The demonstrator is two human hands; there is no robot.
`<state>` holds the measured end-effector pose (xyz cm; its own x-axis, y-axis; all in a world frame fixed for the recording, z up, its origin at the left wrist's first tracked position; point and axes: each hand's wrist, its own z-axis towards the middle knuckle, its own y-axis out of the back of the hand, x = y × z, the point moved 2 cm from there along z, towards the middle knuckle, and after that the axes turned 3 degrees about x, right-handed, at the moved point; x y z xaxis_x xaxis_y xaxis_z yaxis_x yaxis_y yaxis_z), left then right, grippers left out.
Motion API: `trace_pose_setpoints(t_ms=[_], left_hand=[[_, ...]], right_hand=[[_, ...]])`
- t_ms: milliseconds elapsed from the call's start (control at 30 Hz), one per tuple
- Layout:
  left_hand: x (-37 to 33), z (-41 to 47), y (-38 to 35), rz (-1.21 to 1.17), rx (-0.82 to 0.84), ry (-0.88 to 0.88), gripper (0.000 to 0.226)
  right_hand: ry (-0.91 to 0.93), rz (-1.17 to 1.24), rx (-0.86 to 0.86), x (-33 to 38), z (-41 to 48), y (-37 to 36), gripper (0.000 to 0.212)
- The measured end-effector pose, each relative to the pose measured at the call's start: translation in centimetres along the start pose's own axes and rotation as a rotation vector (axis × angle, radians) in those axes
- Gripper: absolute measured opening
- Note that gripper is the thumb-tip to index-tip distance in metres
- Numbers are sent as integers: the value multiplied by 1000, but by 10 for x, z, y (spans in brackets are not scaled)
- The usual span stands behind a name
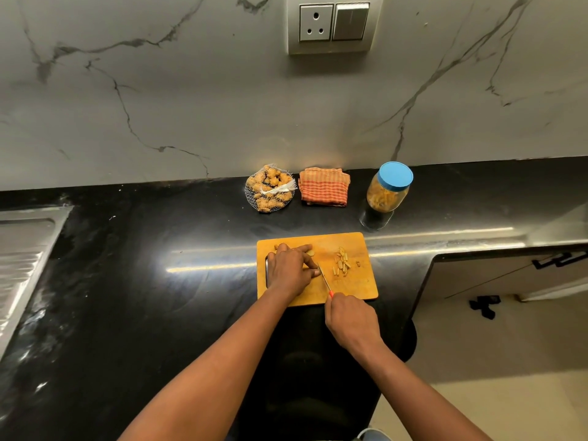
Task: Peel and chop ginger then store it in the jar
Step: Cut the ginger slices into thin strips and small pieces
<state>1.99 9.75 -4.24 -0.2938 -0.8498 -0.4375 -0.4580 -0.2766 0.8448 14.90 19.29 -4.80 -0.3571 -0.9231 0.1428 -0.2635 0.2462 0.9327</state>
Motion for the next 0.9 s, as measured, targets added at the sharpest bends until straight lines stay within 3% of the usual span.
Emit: trace_pose_setpoints(t_ms=[633, 900], left_hand=[[2, 1, -2, -3, 3, -1, 17], [3, 0, -2, -16, -2, 0, 17]], right_hand=[[-99, 80, -54, -21, 7, 5, 41], [-48, 104, -55, -8, 3, 2, 42]])
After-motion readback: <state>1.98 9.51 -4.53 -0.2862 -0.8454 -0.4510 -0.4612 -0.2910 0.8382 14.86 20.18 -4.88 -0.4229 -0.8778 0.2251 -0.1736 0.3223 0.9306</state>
